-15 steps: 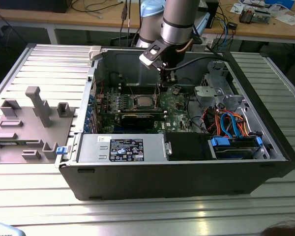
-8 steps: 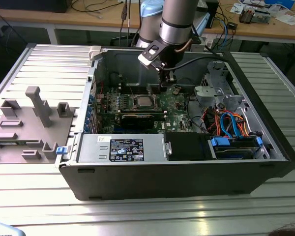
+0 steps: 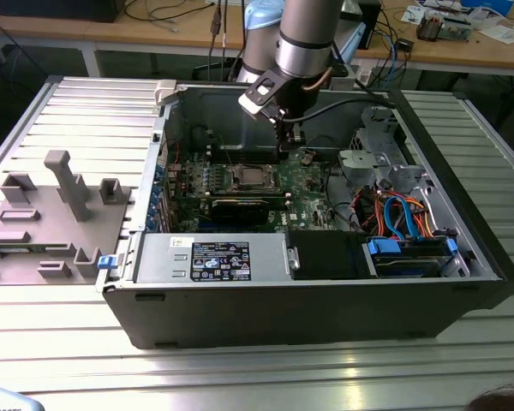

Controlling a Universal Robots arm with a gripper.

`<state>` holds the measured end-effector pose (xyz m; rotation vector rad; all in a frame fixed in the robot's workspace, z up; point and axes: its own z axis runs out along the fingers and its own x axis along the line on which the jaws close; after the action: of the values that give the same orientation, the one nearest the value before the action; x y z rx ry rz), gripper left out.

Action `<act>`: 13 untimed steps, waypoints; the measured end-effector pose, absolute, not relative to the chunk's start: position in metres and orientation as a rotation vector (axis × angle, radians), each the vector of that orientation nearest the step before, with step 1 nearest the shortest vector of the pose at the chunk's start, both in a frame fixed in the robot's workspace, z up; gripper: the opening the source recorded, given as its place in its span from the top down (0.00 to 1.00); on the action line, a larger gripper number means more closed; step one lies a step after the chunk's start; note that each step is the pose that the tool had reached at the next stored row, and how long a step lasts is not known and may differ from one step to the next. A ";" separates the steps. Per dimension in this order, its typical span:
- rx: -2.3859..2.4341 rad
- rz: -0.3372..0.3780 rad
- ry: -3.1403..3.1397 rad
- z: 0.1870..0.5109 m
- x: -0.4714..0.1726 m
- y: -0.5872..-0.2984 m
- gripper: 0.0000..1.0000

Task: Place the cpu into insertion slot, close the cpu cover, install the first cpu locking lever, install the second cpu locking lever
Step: 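Close the cpu cover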

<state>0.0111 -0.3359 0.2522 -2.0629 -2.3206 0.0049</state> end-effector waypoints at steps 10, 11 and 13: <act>-2.063 0.005 -2.321 0.250 0.006 -0.336 0.89; -2.063 0.005 -2.321 0.249 0.005 -0.336 0.89; -2.063 0.005 -2.321 0.249 0.005 -0.336 0.89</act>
<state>0.0048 -0.3359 0.2493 -2.0628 -2.3207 0.0049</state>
